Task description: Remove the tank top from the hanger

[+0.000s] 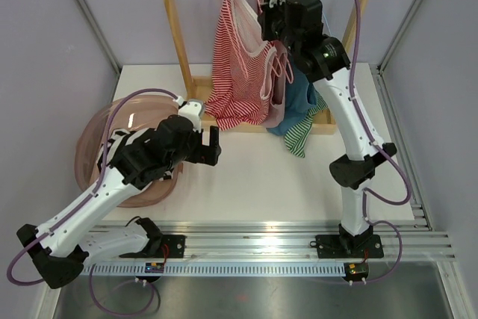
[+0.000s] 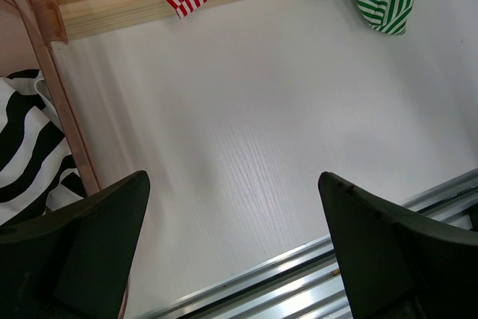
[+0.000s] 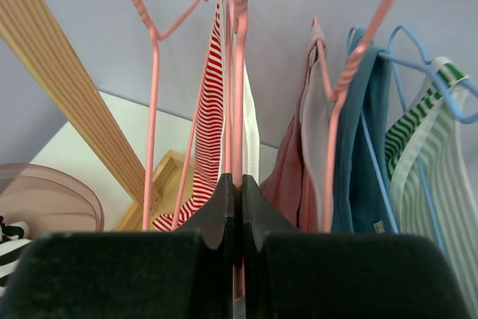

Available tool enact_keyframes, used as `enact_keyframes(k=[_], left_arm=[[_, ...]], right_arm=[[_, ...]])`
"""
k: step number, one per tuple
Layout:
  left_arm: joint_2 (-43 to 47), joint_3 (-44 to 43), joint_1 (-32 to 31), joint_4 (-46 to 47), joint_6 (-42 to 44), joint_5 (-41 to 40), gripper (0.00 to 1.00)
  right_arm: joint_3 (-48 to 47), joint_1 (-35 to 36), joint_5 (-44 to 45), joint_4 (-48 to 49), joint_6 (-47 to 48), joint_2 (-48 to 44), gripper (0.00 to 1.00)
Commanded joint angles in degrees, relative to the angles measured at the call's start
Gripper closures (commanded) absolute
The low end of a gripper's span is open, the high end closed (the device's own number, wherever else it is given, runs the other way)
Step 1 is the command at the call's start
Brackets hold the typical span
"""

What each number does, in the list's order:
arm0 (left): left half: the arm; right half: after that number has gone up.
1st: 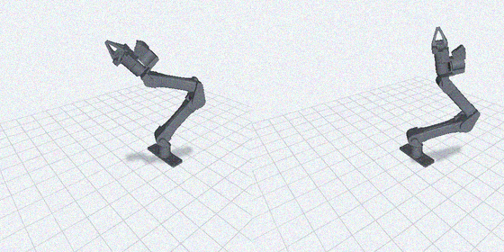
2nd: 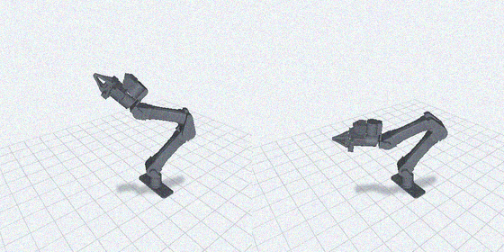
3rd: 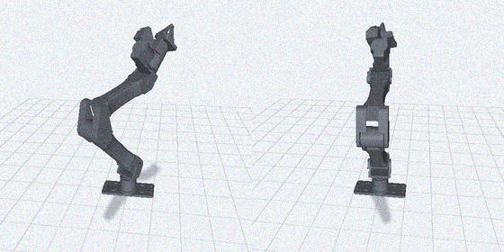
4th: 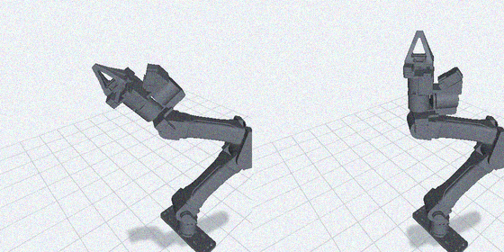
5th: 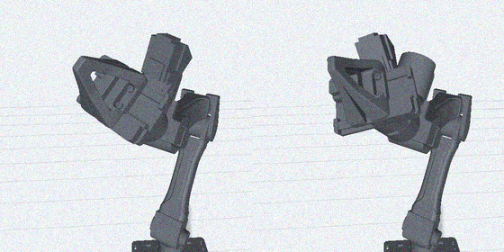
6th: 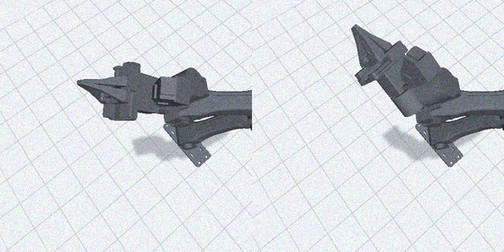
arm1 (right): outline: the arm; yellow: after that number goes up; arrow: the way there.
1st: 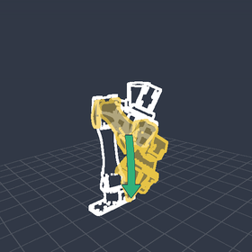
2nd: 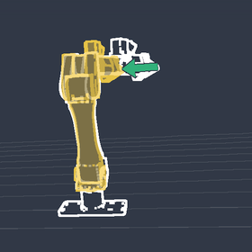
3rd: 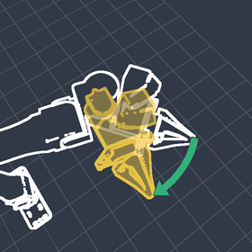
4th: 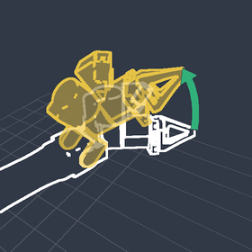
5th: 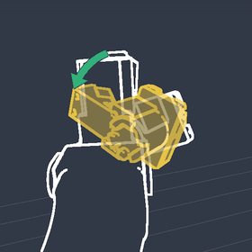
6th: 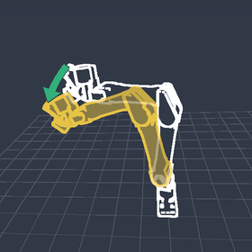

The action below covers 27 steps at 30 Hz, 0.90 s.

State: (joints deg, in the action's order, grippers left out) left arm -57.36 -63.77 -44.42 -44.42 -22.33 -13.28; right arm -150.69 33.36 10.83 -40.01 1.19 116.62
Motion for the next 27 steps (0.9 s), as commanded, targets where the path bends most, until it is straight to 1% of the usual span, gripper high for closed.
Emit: enact_keyframes(k=[1, 6, 7, 9, 12, 13, 18, 19, 20, 21, 22, 24, 25, 27], left_arm=[[2.2, -3.5, -0.7, 0.7, -0.3, -1.0, 0.01], [3.3, -5.6, -1.5, 0.6, -0.5, 0.2, 0.01], [3.6, -6.4, -1.9, 1.0, -0.4, 0.2, 0.01], [3.8, -7.3, -2.2, 2.0, 0.3, 0.1, 0.01], [3.3, -10.1, -3.2, 3.9, 0.8, -0.3, 0.01], [3.0, -11.0, -3.8, 4.8, 1.1, -0.6, 0.01], [0.0, -19.3, -6.8, 7.6, 3.3, -3.2, 0.01], [-0.5, -20.4, -7.9, 8.6, 3.9, -4.0, 0.01], [-1.0, -21.6, -8.4, 9.1, 5.0, -4.6, 0.01], [-2.2, -24.3, -8.7, 9.7, 5.9, -4.8, 0.01], [-3.0, -25.7, -9.5, 10.8, 6.6, -4.9, 0.01], [-4.7, -29.2, -10.2, 11.3, 8.4, -4.6, 0.01], [-6.4, -31.9, -11.0, 12.7, 9.2, -4.2, 0.01], [-8.0, -34.0, -11.7, 14.4, 11.2, -2.6, 0.01]], right_arm=[[0.7, -0.2, -0.9, 6.3, -0.8, -7.3, 1.0], [5.7, -0.1, -1.1, 3.3, -0.8, -12.6, 1.0], [8.7, -0.2, -1.8, 2.4, -2.5, -15.2, 1.0], [13.6, -0.1, -2.2, 1.1, -2.9, -17.8, 1.0], [18.5, -0.1, -4.4, -2.1, -3.9, -23.9, 1.0], [22.1, -0.1, -5.6, -3.7, -4.6, -27.5, 1.0], [33.2, -0.1, -10.1, -7.7, -7.1, -39.3, 1.0], [34.3, -0.1, -13.4, -9.9, -7.2, -43.0, 1.0], [35.4, -0.1, -14.6, -11.0, -7.4, -44.9, 1.0], [37.6, -0.1, -15.3, -11.8, -8.7, -46.8, 1.0], [38.8, -0.1, -15.1, -13.3, -9.4, -50.7, 1.0], [41.7, -0.1, -15.6, -14.9, -10.9, -54.3, 1.0], [42.4, -0.1, -16.9, -16.5, -11.5, -57.3, 1.0], [42.7, -0.1, -19.1, -18.2, -12.0, -59.3, 1.0]])
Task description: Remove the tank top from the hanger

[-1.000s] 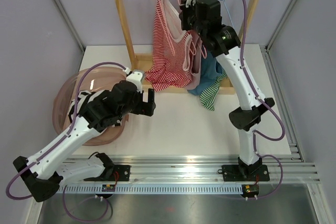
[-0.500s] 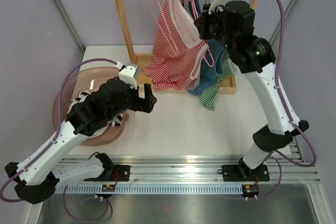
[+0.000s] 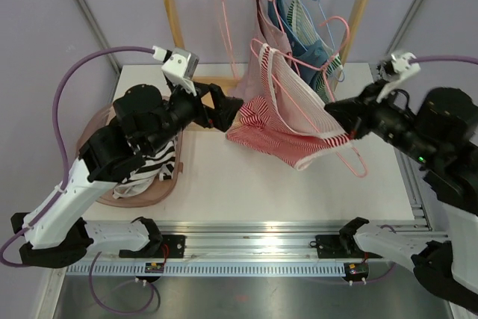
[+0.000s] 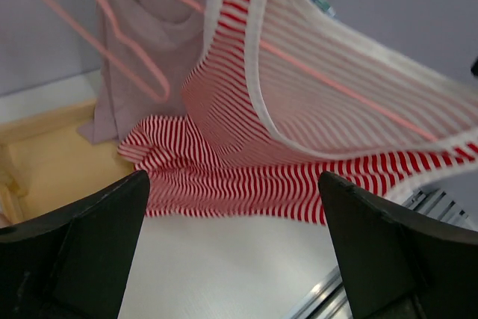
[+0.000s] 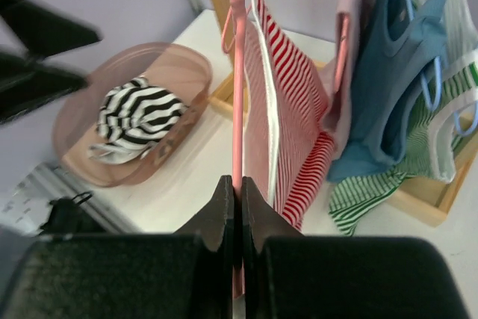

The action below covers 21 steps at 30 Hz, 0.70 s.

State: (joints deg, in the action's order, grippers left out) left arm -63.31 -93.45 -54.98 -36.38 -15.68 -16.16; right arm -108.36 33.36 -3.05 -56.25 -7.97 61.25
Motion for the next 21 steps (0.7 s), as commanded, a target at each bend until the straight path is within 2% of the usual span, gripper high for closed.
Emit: enact_keyframes(k=[1, 5, 9, 12, 15, 16, 18, 21], left_arm=[[-4.0, -6.6, -1.7, 7.6, 5.1, 1.0, 0.01], [-7.7, -10.1, -4.3, 10.4, 9.2, 2.5, 0.01], [-9.1, -8.7, -7.7, 14.9, 13.0, 3.2, 0.01], [-10.9, -8.7, -9.8, 15.5, 14.5, 1.4, 0.06], [-11.9, -7.9, -10.4, 15.5, 14.6, -0.3, 0.15], [-12.2, -7.8, -10.4, 15.4, 14.5, -1.1, 0.25], [-12.5, -7.5, -10.4, 14.5, 14.5, -3.1, 0.33], [-12.3, -5.7, -10.4, 14.9, 15.0, -4.4, 0.39]], right_arm=[[0.1, -0.1, -7.3, -4.0, -3.0, -5.3, 1.0], [-2.0, -0.1, -9.2, -7.6, -4.4, -7.8, 1.0], [-2.7, -0.1, -11.6, -8.8, -5.1, -9.3, 1.0], [-2.3, -0.1, -12.1, -8.8, -5.3, -9.9, 1.0], [-1.6, -0.1, -12.2, -8.4, -5.3, -10.4, 1.0], [-1.4, -0.1, -12.0, -8.0, -5.3, -10.6, 1.0], [-0.8, 0.0, -10.9, -7.3, -5.5, -10.9, 1.0], [-0.2, 0.0, -10.0, -6.2, -5.7, -11.1, 1.0]])
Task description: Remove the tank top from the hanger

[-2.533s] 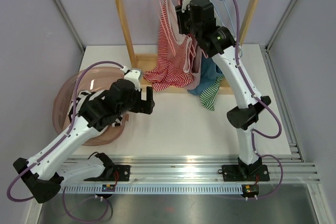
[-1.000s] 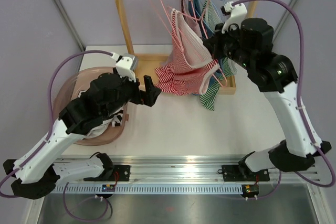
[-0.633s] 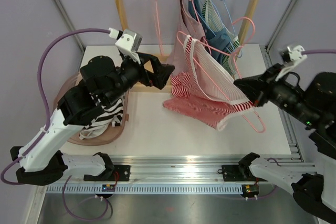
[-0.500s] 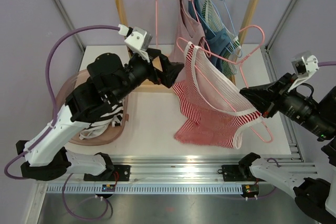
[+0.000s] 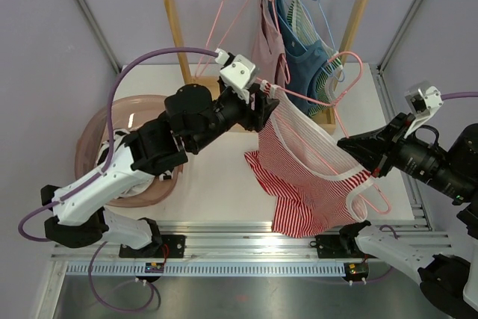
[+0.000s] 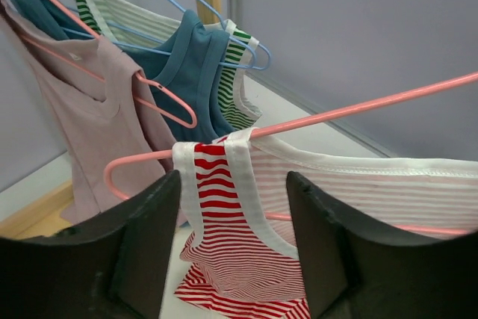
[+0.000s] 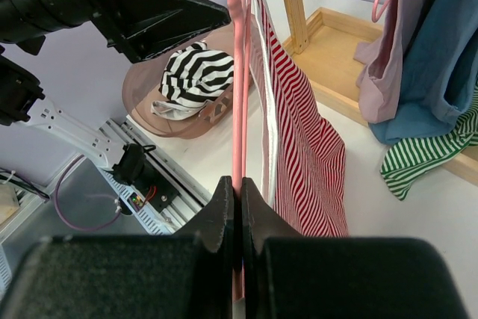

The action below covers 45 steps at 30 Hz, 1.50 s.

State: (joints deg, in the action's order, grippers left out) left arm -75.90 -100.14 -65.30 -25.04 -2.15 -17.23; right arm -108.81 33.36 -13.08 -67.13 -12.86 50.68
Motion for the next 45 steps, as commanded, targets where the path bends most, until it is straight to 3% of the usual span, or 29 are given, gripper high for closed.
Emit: enact_keyframes(k=[1, 2, 7, 10, 14, 16, 18, 25, 28, 32, 35, 36, 40, 43, 45], left_arm=[[0.4, 1.9, -0.1, 3.9, 1.5, -3.8, 0.43], [0.4, 2.1, -0.1, 4.0, 1.8, -4.2, 0.54], [-0.9, 3.1, 0.0, 4.4, 3.4, -7.0, 0.58], [-1.7, 3.2, 0.0, 4.6, 3.5, -8.8, 0.71], [-2.1, 3.9, 0.8, 5.4, 3.2, -10.7, 0.77], [-2.2, 4.0, 1.8, 5.6, 2.5, -10.8, 0.93], [-2.4, 3.9, 2.5, 5.6, 2.5, -14.0, 1.0], [-0.5, 6.2, 5.6, 4.5, -7.3, -32.7, 1.0], [0.3, 6.9, 8.3, 0.5, -13.2, -35.0, 1.0], [1.8, 7.8, 13.7, -6.7, -20.4, -29.9, 1.0], [4.8, 9.3, 16.2, -7.0, -22.0, -20.9, 1.0], [4.8, 9.3, 16.6, -7.0, -22.0, -20.8, 1.0], [5.8, 8.1, 18.1, -8.7, -22.2, -8.4, 1.0], [9.4, 11.4, 18.1, -6.2, -20.4, -0.5, 1.0], [13.6, 14.6, 18.1, -3.3, -20.2, 6.2, 1.0]], right_arm=[[0.4, -0.1, 0.1, 4.9, -0.8, -0.5, 1.0], [0.6, -0.1, 0.0, 5.2, -0.8, -0.5, 1.0], [1.8, -0.1, -1.9, 7.5, -1.1, -1.3, 1.0], [2.5, 0.0, -1.6, 7.9, -0.9, -1.5, 1.0], [3.3, -0.1, -0.7, 7.5, -0.7, -1.5, 1.0], [3.8, -0.1, -0.7, 7.5, -0.5, -1.5, 1.0], [4.7, -0.1, 0.2, 7.4, 0.2, -1.8, 1.0], [12.6, -0.1, -2.2, 6.8, 5.3, -4.2, 1.0], [14.7, -0.1, -4.5, 8.1, 6.4, -6.4, 1.0], [20.2, -0.1, -7.0, 12.6, 7.8, -10.2, 1.0], [30.8, -0.1, -10.8, 24.8, 10.1, -16.6, 1.0], [30.9, -0.1, -10.8, 24.9, 10.1, -16.7, 1.0], [39.1, -0.1, -3.9, 34.7, 7.3, -19.8, 1.0], [46.4, -0.1, -4.3, 52.8, 3.6, -21.8, 1.0], [53.2, -0.1, -5.6, 70.6, -1.4, -21.1, 1.0]])
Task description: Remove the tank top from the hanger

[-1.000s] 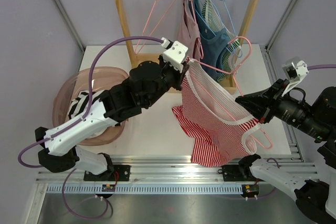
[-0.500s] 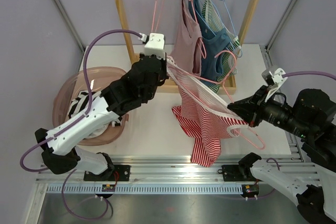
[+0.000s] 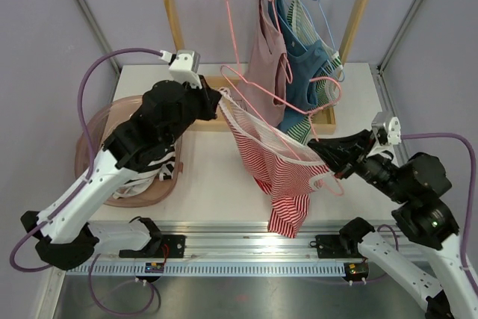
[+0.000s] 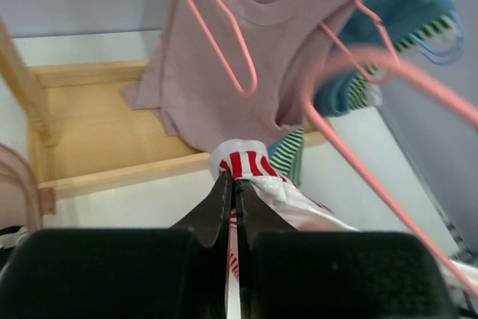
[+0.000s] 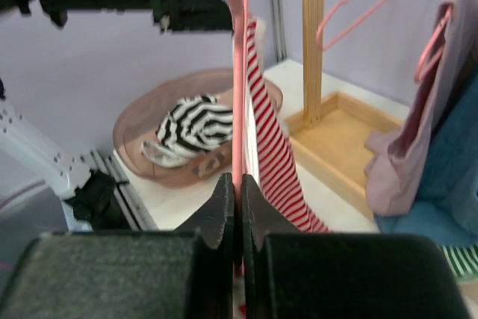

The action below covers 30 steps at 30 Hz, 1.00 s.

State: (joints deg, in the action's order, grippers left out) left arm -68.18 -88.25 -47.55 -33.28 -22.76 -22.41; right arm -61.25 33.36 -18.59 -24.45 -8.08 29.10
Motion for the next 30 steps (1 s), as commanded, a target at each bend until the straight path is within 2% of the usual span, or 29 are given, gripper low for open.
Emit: enact_keyframes(k=[1, 2, 4, 7, 8, 9, 11, 13, 14, 16, 18, 19, 20, 21, 23, 24, 25, 27, 28, 29, 30], left_arm=[[7.3, 5.4, 0.4, 5.5, 0.6, 14.6, 1.0], [8.5, 6.7, 0.4, 5.9, 0.5, 15.9, 1.0], [11.7, 10.2, 0.3, 5.9, 0.5, 18.7, 1.0], [14.1, 13.8, 0.3, 5.6, 1.8, 30.2, 1.0], [14.2, 14.4, 0.3, 3.9, 2.2, 31.7, 1.0], [14.2, 14.9, 0.2, 2.5, 2.5, 31.9, 1.0], [14.2, 16.8, 0.2, -2.4, 2.3, 25.9, 1.0], [14.1, 18.6, 0.2, -4.5, 3.3, 23.4, 1.0], [14.3, 20.5, 0.2, -5.9, 3.5, 23.3, 1.0], [14.7, 22.1, 0.2, -7.8, 3.1, 20.4, 1.0], [15.1, 22.8, 0.2, -9.5, 2.5, 16.2, 1.0], [15.2, 22.7, 0.2, -11.4, 2.5, 12.3, 1.0], [15.2, 22.3, 0.2, -12.3, 2.6, 10.7, 1.0], [14.9, 21.5, 0.2, -13.4, 3.2, 9.3, 1.0], [14.7, 20.5, 0.2, -15.3, 4.1, 7.2, 0.91], [14.5, 20.2, 0.2, -15.5, 5.3, 7.1, 0.86], [14.6, 19.6, 0.2, -15.3, 6.1, 7.6, 0.75], [14.8, 19.3, 0.2, -14.5, 7.4, 8.6, 0.62], [14.7, 19.1, 0.2, -14.0, 7.6, 9.3, 0.52], [14.7, 19.0, 0.2, -13.7, 7.6, 9.4, 0.35], [14.8, 19.1, 0.3, -13.3, 7.6, 9.5, 0.28]], right_arm=[[8.3, -0.1, -0.9, 33.0, -9.0, 1.4, 1.0], [9.0, -0.1, -1.0, 41.6, -10.9, 3.9, 1.0], [9.6, -0.1, -0.7, 48.2, -13.9, 7.2, 1.0], [11.0, -0.1, 0.0, 63.4, -20.6, 14.0, 1.0], [11.2, -0.1, 1.6, 71.3, -21.6, 17.5, 1.0], [11.2, -0.1, 3.0, 73.8, -22.4, 19.0, 1.0], [9.9, -0.1, 9.4, 75.8, -21.4, 21.6, 1.0], [11.0, -0.1, 12.9, 79.1, -19.2, 22.8, 1.0], [11.7, -0.1, 15.4, 83.1, -18.5, 23.4, 1.0], [11.8, -0.1, 15.3, 83.7, -15.9, 23.5, 1.0], [8.7, -0.1, 15.4, 67.8, -14.4, 21.4, 1.0], [4.3, -0.1, 15.9, 60.7, -12.6, 20.8, 1.0], [2.0, -0.1, 17.3, 47.3, -11.4, 20.3, 1.0], [-0.1, -0.1, 18.2, 41.9, -10.3, 20.2, 1.0], [-4.9, -0.1, 19.8, 29.2, -6.0, 20.4, 1.0], [-6.1, -0.1, 19.8, 26.3, -4.5, 20.4, 1.0], [-7.7, 0.0, 20.5, 24.7, -2.9, 20.5, 1.0], [-10.4, -0.1, 24.6, 17.7, -1.7, 21.0, 1.0], [-11.9, -0.1, 25.7, 15.9, -1.3, 21.6, 1.0], [-13.6, -0.1, 27.2, 11.4, -0.9, 23.5, 1.0], [-15.4, -0.1, 27.6, 9.2, -0.4, 24.9, 1.0]])
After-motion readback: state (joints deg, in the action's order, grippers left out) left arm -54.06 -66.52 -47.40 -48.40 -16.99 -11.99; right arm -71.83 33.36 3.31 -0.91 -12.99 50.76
